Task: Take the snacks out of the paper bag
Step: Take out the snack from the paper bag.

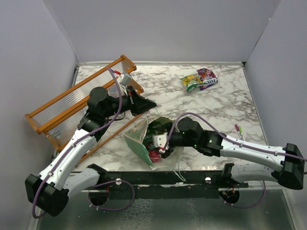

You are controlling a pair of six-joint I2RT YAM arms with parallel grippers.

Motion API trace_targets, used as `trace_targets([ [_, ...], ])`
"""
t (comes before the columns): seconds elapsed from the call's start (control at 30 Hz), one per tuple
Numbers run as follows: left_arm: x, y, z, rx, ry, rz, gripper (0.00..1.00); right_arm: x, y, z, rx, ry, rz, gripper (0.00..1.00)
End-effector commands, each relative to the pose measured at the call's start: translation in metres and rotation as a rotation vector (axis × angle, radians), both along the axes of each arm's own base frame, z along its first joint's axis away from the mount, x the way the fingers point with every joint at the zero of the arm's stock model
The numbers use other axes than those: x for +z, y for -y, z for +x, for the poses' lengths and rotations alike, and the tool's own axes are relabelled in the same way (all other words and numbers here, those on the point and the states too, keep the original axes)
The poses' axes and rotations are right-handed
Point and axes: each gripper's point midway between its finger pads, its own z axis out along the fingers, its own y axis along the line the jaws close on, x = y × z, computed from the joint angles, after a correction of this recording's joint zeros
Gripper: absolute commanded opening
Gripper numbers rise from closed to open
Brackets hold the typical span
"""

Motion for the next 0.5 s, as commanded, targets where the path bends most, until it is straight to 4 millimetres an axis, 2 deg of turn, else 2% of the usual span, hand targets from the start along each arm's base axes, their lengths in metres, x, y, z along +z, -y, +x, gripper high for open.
trace_targets([
  [0.0,0.010,-0.001,-0.008,-0.017,0.052,-0.019,0.00,-0.001,-0.005,0.015,-0.057,0.043,-0.040,0.75],
  [0.27,0.010,0.000,-0.009,-0.027,0.044,-0.028,0.00,-0.011,-0.019,0.026,-0.059,0.093,-0.038,0.54],
  [0.47,0.009,-0.001,-0.010,-0.026,0.041,-0.025,0.00,-0.030,-0.025,0.034,-0.061,0.120,-0.086,0.48],
])
